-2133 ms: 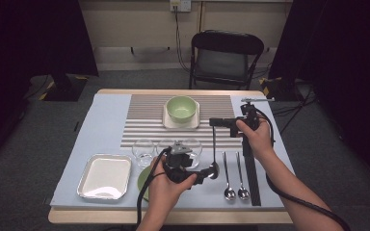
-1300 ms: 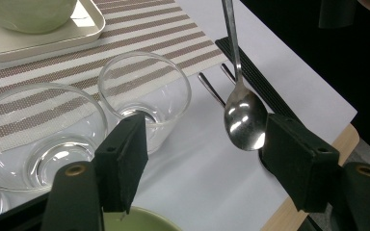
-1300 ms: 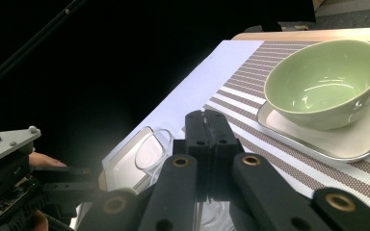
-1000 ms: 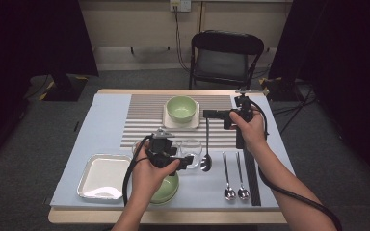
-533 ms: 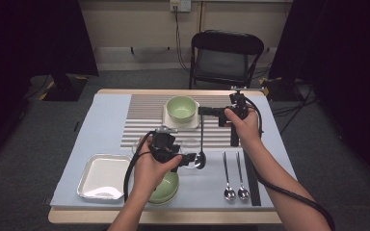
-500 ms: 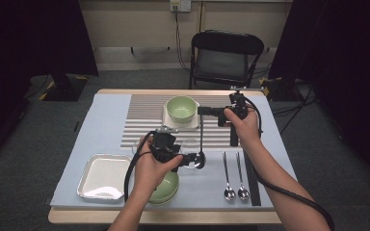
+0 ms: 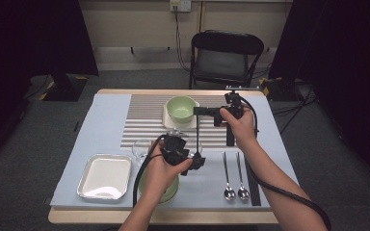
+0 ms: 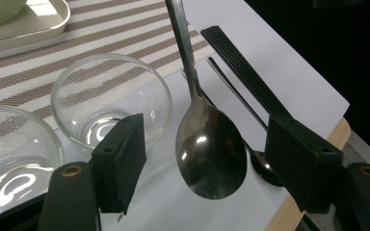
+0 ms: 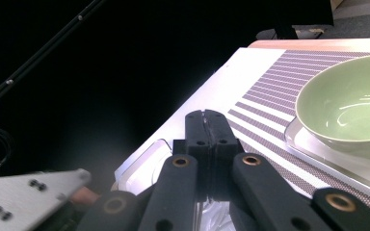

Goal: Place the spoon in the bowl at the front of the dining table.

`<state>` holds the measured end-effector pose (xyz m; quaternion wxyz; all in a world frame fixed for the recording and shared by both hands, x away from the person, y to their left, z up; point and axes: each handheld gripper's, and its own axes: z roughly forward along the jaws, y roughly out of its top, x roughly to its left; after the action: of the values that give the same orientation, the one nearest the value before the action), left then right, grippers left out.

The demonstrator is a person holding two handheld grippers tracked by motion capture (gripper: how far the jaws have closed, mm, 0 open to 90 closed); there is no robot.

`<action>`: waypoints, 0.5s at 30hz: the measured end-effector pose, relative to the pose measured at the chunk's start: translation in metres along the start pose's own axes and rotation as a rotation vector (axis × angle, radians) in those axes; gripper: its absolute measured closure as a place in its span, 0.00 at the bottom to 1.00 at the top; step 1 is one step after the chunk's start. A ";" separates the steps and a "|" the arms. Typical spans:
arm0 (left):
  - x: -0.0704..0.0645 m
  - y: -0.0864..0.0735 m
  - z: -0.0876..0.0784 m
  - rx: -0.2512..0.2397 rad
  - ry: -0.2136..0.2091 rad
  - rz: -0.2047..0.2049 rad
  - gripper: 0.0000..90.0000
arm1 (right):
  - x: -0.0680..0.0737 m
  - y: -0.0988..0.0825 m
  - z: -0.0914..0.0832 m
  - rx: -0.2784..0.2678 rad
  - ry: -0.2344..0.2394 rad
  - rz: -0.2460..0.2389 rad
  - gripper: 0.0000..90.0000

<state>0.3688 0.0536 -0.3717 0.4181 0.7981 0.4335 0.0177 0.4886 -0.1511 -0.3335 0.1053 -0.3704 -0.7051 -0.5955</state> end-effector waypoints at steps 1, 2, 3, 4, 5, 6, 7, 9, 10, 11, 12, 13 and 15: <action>0.000 0.000 0.001 0.003 0.000 -0.002 0.34 | 0.000 0.000 0.000 -0.002 0.001 -0.001 1.00; -0.001 0.000 0.003 0.001 -0.001 -0.005 0.34 | 0.000 0.000 -0.001 -0.002 0.001 -0.002 1.00; -0.001 0.001 0.004 0.006 -0.005 0.000 0.34 | 0.000 0.000 -0.001 -0.002 -0.001 0.000 1.00; -0.002 0.001 0.005 0.006 -0.004 0.000 0.34 | 0.000 0.000 -0.002 -0.004 -0.002 0.003 1.00; -0.003 0.001 0.007 0.001 -0.002 -0.006 0.34 | -0.001 0.000 -0.002 -0.006 -0.002 0.003 1.00; -0.003 0.001 0.007 0.004 -0.005 0.000 0.34 | -0.001 0.001 -0.002 -0.006 -0.004 0.003 1.00; -0.004 0.001 0.008 0.007 -0.005 -0.004 0.35 | -0.001 0.001 -0.003 -0.008 -0.004 0.004 1.00; -0.004 0.001 0.009 0.005 0.004 -0.007 0.35 | -0.001 0.001 -0.004 -0.011 -0.003 0.009 1.00; -0.003 0.001 0.009 0.005 0.006 -0.005 0.35 | -0.001 0.001 -0.004 -0.011 -0.005 0.008 1.00; -0.003 0.001 0.009 0.006 0.008 -0.004 0.35 | 0.000 0.001 -0.005 -0.010 -0.004 0.008 1.00; -0.002 0.000 0.009 0.005 0.014 -0.004 0.35 | 0.000 0.001 -0.006 -0.011 -0.001 0.005 1.00; -0.002 0.000 0.009 0.007 0.025 -0.005 0.35 | 0.001 0.002 -0.007 -0.013 -0.001 0.006 1.00; -0.001 0.000 0.009 0.004 0.030 -0.008 0.35 | 0.001 0.002 -0.008 -0.014 -0.001 0.003 1.00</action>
<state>0.3714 0.0471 -0.3767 0.4100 0.7967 0.4431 0.0272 0.4865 -0.1583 -0.3288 0.1035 -0.3725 -0.7003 -0.6000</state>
